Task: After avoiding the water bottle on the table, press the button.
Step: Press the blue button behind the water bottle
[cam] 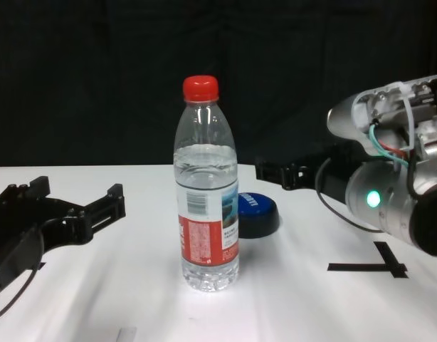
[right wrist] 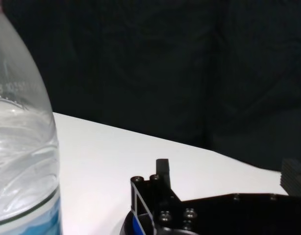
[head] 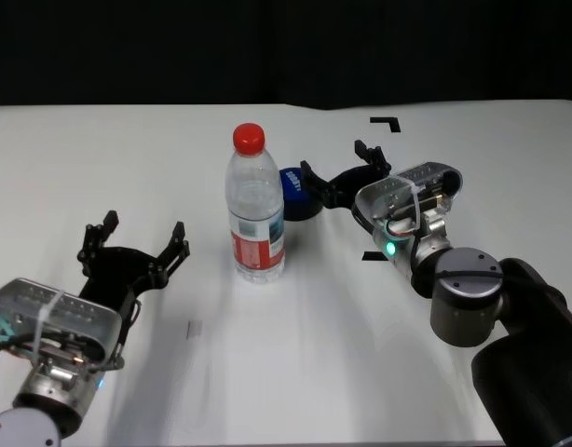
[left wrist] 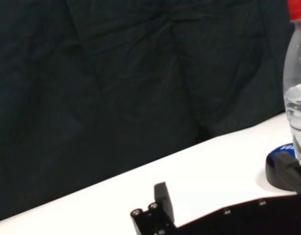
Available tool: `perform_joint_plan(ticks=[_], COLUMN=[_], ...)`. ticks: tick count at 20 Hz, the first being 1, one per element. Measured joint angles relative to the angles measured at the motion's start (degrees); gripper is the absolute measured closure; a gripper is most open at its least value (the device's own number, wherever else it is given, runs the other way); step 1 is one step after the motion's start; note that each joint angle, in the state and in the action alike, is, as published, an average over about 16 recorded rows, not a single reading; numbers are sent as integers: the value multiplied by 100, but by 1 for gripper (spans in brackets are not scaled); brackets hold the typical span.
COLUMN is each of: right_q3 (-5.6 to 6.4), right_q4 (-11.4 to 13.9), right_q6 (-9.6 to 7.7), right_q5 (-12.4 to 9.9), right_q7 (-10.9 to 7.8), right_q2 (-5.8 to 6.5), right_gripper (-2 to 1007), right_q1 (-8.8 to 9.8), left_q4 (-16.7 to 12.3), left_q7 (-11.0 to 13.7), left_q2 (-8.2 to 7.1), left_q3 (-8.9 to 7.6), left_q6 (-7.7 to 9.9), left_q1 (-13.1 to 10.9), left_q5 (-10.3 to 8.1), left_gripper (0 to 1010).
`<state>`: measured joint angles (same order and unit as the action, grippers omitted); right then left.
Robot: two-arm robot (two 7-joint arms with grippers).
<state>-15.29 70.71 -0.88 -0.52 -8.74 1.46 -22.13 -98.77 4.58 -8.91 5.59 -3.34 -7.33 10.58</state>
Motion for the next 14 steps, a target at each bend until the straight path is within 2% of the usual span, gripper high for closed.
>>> perform_joint_plan(ticks=[14], right_q3=[-6], right_q4=[-587], right_q6=[153], right_q5=[54], right_q7=[14], right_q2=[-103], right_gripper=[2], right_q1=[-426], left_q4=[0], left_q7=[0], left_q2=[0], left_q3=[0], left_q6=[0], left_q1=[0], left_q5=[0], left_gripper=[7])
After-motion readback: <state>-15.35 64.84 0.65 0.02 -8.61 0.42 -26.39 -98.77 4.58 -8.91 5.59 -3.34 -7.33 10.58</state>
